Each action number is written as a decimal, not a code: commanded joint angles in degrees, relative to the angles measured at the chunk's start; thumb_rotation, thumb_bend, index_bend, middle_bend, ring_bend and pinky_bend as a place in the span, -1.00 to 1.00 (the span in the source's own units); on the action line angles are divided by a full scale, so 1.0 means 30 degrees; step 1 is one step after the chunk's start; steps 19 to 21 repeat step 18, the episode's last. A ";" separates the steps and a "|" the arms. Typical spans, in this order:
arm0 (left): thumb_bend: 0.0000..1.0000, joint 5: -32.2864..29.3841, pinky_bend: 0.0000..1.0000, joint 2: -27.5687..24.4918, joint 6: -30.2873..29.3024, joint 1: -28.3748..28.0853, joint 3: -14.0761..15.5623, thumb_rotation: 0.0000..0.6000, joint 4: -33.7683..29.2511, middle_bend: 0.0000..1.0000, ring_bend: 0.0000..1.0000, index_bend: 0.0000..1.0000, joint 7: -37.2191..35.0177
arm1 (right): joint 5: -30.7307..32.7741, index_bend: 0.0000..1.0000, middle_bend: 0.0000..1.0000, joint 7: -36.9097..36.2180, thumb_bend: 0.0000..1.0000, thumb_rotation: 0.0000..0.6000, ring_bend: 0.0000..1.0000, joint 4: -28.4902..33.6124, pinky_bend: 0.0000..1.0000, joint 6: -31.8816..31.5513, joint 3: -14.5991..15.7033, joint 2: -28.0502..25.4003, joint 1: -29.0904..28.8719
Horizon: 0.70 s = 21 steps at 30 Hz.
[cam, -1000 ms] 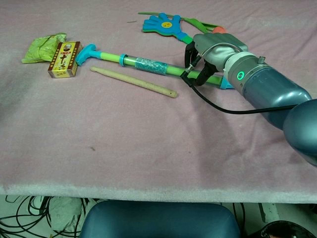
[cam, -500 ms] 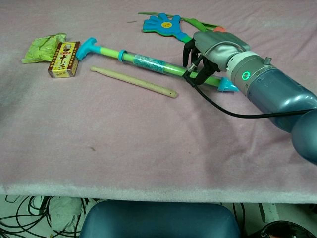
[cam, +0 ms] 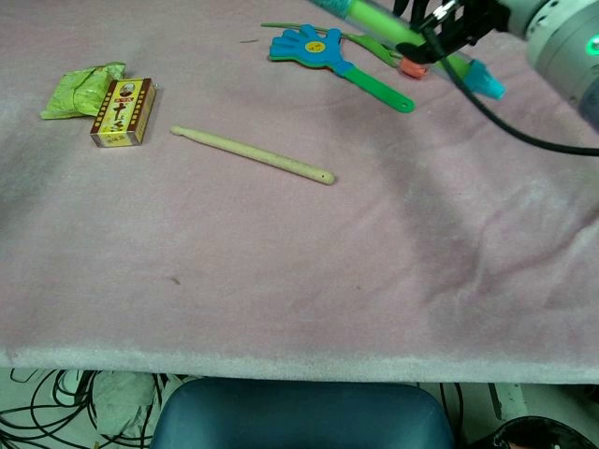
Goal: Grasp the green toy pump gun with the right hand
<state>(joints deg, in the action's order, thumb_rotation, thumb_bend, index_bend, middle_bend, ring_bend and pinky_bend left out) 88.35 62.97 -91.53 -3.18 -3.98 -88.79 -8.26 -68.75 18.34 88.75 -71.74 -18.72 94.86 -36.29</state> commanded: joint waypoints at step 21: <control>-1.00 0.0423 -1.00 0.0274 -0.0560 0.0167 0.0097 1.00 0.0145 -1.00 -1.00 -1.00 0.0519 | -0.6140 0.72 0.41 -0.6444 0.36 1.00 0.27 0.5524 0.39 -0.4741 0.3378 -0.6820 0.5416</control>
